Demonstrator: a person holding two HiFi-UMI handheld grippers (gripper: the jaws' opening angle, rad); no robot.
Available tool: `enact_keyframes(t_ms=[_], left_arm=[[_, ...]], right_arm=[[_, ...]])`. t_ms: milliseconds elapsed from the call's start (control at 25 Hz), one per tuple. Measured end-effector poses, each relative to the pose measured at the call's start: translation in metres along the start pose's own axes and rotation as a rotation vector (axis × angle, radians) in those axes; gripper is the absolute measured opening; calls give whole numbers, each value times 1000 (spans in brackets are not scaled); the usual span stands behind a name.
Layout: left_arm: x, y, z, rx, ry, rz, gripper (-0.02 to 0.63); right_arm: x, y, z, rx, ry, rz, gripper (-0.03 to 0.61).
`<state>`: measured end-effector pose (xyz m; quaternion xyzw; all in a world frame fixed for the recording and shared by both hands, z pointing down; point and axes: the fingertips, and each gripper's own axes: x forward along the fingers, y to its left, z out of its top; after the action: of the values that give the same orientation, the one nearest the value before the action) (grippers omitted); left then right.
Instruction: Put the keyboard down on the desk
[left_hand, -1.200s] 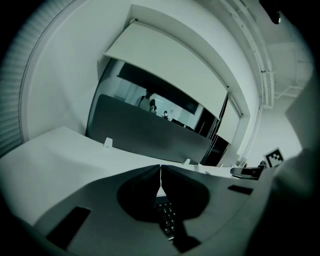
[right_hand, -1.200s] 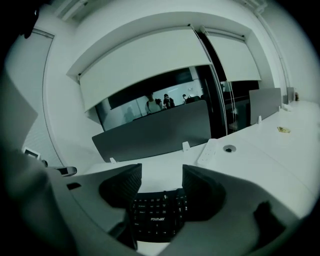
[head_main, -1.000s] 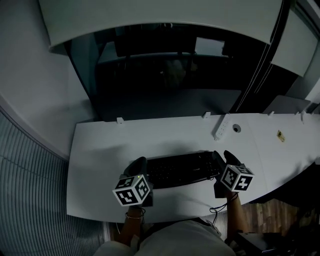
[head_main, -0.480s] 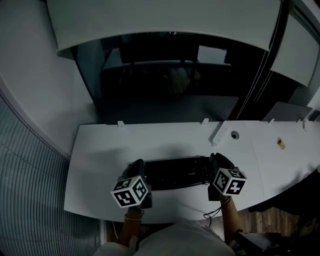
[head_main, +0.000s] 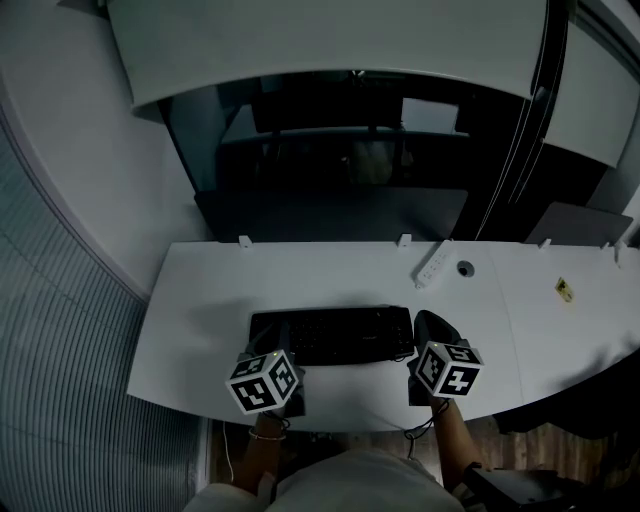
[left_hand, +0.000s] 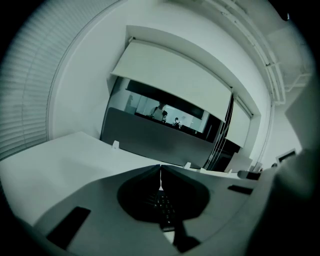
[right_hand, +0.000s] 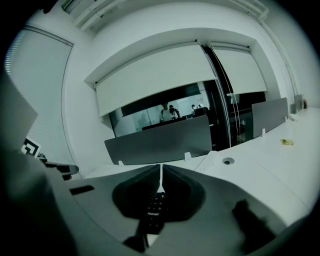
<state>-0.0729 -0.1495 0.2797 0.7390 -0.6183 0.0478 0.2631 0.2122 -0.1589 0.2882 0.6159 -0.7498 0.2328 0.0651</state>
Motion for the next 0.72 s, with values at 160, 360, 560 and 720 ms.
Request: enact_keyframes(t_ms=[160,360,560,720], left_arm=[[-27,-8,-12,2,-11,46,15],[-60,-15,-32,-1,-5,85,15],[-82,-17,-41,7,-1,100,15],[-88,-13,-32,9,-8,106,15]], right_arm=[[-21,-12,-9,15,-6,5,37],[-40,-9,-19,34,-13,44,37],[-53,3,-25,98,-8,95,37],[-66,14,-11,71,-31,86,37]])
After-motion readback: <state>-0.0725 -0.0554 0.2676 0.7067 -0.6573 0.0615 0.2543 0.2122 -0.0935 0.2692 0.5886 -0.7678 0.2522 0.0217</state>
